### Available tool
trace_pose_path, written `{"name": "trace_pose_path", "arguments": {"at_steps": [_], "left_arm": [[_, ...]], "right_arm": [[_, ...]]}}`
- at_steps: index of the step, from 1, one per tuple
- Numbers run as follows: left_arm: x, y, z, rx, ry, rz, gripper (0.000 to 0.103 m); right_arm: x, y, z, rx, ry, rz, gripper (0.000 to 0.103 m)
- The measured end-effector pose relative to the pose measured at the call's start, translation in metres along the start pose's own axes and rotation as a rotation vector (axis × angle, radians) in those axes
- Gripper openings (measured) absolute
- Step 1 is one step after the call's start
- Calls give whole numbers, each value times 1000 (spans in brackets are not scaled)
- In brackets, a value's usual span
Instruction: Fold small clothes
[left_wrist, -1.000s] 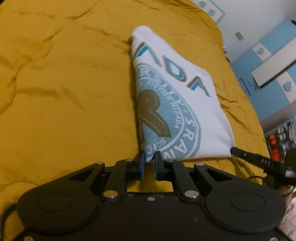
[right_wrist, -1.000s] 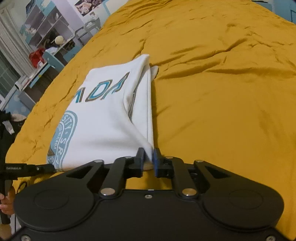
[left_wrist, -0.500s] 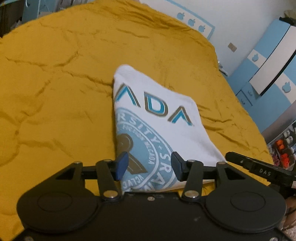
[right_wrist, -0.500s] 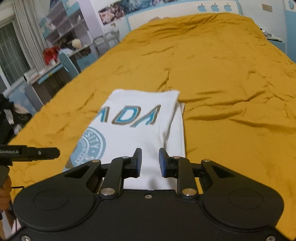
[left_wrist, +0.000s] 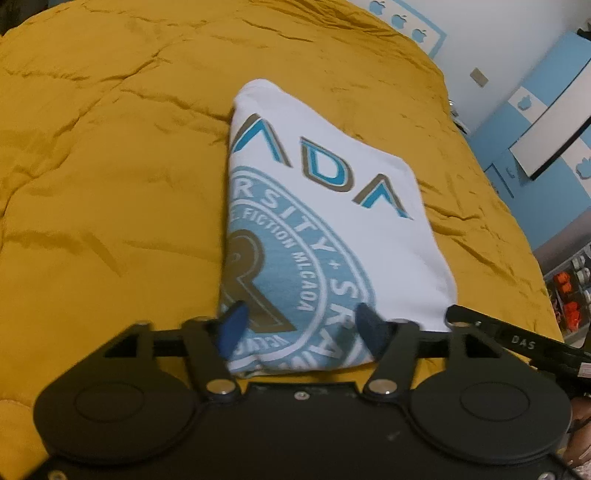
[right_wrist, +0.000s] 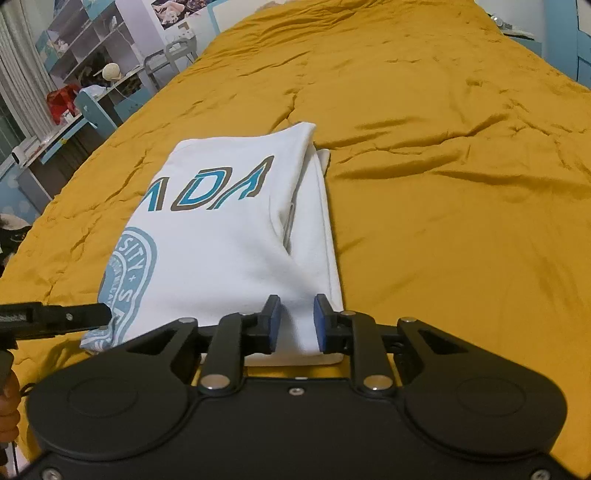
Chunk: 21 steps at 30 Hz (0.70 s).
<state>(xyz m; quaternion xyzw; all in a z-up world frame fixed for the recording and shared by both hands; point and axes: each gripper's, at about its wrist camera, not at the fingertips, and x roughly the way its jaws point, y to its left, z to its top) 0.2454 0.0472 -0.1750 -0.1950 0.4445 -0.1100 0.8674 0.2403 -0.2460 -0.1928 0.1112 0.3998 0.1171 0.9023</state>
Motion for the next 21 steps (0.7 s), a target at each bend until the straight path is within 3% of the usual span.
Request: {"name": "trace_pose_path", "arguments": {"at_steps": [1, 3, 5, 10, 17, 21], "left_arm": [[-2, -5, 2, 3, -7, 24, 90], [-12, -13, 3, 29, -33, 58, 91], [-22, -20, 2, 39, -49, 70, 101], [-56, -35, -6, 51, -140, 126, 103], [-95, -49, -27, 67, -207, 199, 103], [-113, -52, -42, 78, -223, 228, 103]], "right_arm": [[-2, 2, 1, 1, -3, 0, 26], [-8, 6, 4, 11, -15, 11, 39], [-17, 12, 6, 10, -44, 4, 63], [-44, 38, 7, -81, -131, -61, 86], [-81, 65, -1, -151, -189, -89, 103], [-96, 74, -7, -147, -180, -96, 103]]}}
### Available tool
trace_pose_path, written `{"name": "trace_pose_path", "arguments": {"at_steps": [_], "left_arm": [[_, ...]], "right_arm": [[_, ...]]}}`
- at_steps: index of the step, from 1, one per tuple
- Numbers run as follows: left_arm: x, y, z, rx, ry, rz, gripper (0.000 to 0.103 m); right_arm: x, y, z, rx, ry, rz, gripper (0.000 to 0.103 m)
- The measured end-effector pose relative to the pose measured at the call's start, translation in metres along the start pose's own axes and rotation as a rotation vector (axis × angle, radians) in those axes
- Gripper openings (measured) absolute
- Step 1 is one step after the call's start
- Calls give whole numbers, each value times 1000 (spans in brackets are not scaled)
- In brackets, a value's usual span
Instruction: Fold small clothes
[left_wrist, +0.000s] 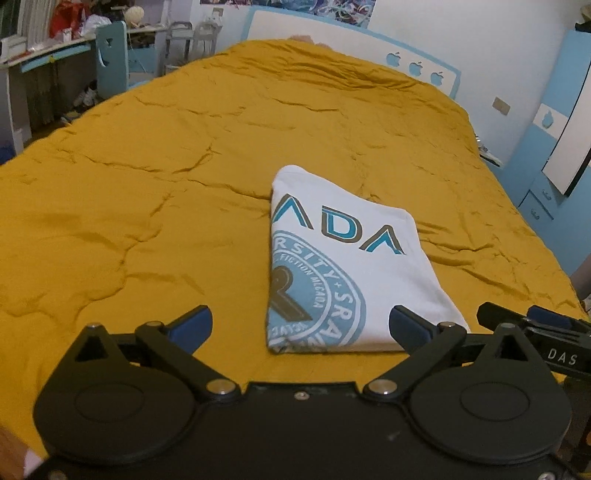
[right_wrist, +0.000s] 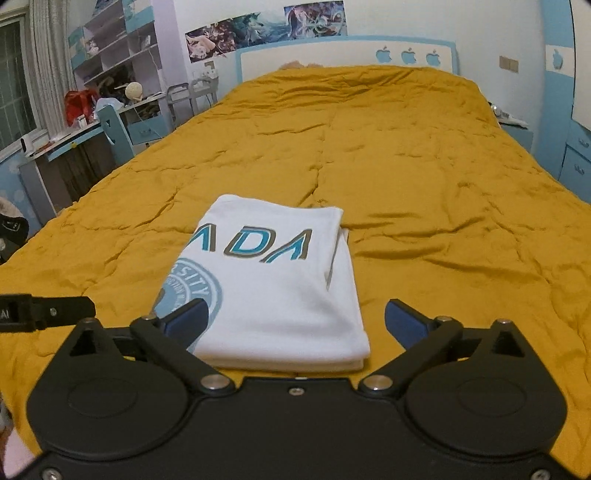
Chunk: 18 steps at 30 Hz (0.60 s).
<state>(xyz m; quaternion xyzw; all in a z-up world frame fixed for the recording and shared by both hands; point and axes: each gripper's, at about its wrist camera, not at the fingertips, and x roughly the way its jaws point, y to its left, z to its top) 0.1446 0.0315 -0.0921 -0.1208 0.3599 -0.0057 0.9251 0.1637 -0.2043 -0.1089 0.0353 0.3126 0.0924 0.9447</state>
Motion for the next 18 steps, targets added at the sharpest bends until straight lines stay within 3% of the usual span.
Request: {"name": "trace_pose_path", "arguments": {"at_steps": [18], "left_arm": [[-58, 9, -36, 18, -21, 37, 103]], "right_arm": [[-68, 15, -24, -22, -11, -46, 103]]}}
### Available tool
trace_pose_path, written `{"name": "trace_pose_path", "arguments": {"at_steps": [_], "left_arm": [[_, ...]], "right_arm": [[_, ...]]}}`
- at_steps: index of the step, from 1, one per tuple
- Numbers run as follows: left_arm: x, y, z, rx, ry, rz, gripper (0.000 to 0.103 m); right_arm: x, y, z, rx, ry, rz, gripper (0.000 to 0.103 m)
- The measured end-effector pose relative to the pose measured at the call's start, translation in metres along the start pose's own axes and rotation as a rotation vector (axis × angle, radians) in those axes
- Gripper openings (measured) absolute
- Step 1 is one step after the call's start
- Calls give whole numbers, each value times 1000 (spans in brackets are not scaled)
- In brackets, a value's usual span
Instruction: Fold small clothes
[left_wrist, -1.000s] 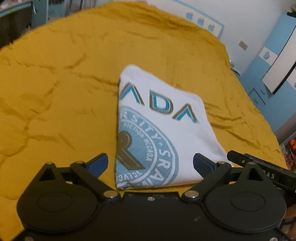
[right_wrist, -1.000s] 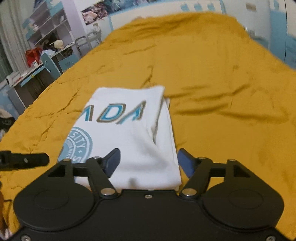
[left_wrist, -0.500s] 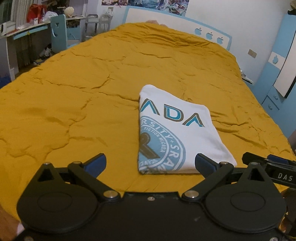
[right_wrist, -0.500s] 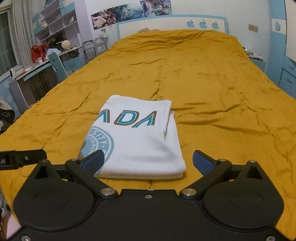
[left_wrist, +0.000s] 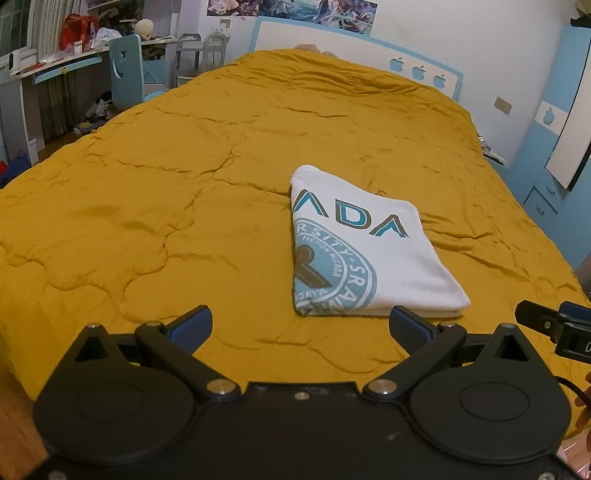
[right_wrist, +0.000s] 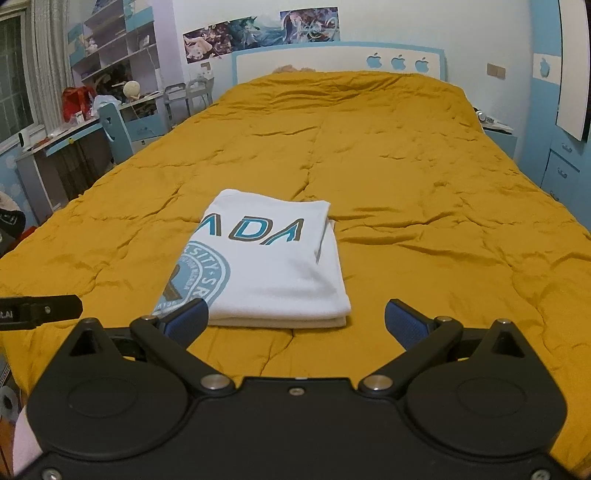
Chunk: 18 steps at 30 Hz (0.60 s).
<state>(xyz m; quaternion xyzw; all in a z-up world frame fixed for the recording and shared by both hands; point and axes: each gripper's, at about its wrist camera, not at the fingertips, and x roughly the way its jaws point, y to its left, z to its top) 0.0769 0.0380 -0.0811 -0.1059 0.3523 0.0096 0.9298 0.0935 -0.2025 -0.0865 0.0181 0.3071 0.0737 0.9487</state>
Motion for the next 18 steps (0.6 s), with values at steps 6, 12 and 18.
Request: {"name": "trace_pose_path", "arguments": {"at_steps": [6, 12, 18], "left_arm": [[-11, 1, -11, -2, 3, 9, 103], [-17, 0, -16, 4, 6, 7, 103], [-17, -2, -15, 2, 11, 8, 103]], "right_arm": [[-8, 5, -8, -5, 2, 7, 103], [-12, 9, -13, -6, 11, 7, 103], [-11, 10, -14, -3, 20, 10, 103]]}}
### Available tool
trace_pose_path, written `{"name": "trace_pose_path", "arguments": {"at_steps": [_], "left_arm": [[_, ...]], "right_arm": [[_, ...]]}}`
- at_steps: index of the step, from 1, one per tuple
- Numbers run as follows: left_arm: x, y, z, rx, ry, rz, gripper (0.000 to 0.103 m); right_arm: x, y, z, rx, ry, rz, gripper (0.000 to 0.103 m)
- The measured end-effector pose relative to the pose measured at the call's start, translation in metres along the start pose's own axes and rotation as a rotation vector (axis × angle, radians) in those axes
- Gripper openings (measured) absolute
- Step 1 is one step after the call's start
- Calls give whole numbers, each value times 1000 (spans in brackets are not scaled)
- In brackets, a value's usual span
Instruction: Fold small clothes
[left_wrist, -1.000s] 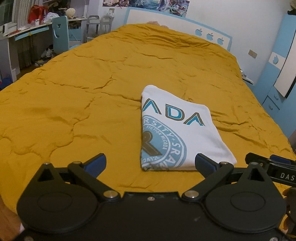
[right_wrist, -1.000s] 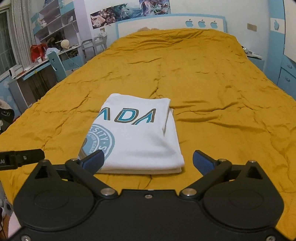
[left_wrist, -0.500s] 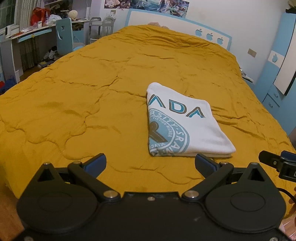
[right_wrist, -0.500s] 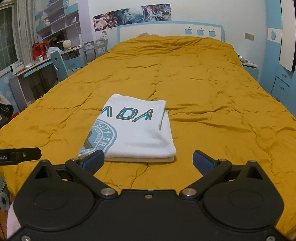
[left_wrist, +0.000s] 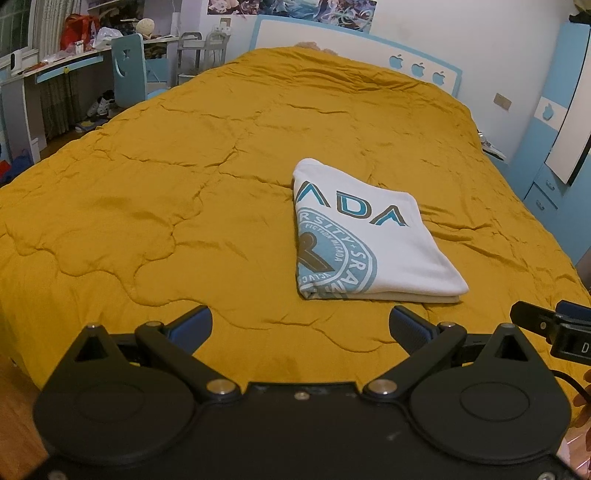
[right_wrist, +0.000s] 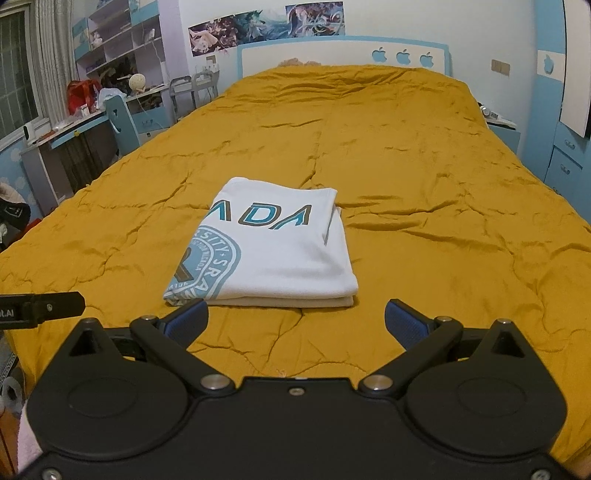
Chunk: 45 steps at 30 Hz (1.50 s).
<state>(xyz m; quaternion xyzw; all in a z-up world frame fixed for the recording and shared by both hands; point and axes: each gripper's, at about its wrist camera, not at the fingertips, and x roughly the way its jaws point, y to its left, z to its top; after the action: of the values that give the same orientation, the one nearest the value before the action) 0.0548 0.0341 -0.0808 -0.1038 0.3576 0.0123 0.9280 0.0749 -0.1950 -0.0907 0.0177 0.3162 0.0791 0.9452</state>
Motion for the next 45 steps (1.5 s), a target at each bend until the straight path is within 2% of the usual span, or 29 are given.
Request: {"name": "trace_pose_path", "arguments": {"at_steps": [45], "left_arm": [[5, -6, 2, 40, 27, 14, 103]], "right_arm": [[3, 0, -1, 5, 20, 8, 103]]}}
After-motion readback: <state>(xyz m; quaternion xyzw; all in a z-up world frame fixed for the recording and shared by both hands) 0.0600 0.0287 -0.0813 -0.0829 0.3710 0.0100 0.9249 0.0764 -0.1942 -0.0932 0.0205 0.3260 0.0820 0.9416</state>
